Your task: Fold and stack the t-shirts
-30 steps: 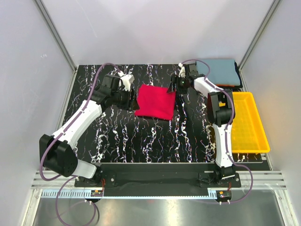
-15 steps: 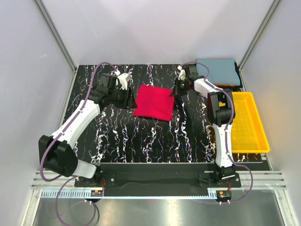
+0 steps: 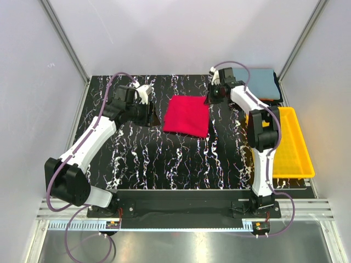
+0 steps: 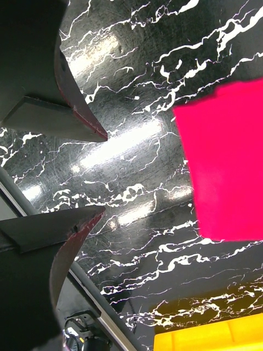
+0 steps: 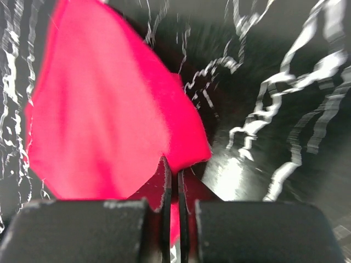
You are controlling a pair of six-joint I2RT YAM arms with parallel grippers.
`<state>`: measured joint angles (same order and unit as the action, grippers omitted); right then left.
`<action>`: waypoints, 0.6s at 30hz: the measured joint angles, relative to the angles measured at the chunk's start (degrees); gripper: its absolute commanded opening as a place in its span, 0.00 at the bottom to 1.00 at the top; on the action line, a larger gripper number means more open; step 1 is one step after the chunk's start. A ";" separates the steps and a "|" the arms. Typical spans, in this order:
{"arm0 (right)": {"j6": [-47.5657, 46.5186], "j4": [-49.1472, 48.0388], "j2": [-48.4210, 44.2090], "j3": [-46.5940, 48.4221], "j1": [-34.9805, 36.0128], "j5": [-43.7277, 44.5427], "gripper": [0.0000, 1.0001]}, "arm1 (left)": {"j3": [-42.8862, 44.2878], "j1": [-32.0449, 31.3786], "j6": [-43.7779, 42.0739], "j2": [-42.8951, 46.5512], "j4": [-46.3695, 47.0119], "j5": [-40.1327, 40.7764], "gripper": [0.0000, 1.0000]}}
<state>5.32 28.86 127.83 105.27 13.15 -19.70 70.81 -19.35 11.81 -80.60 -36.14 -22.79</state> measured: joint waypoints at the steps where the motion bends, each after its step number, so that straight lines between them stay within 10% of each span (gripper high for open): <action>1: -0.50 0.15 -1.22 0.00 0.04 1.05 0.00 | 0.00 0.02 0.02 0.00 0.07 -0.11 0.55; 18: -16.55 1.46 -11.52 0.52 0.04 19.45 0.00 | -0.02 0.02 0.59 0.79 1.18 -1.75 0.56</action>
<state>-11.22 30.33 116.31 105.80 13.19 -0.25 70.78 -19.33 12.40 -79.81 -34.96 -24.53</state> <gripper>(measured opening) 0.029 0.555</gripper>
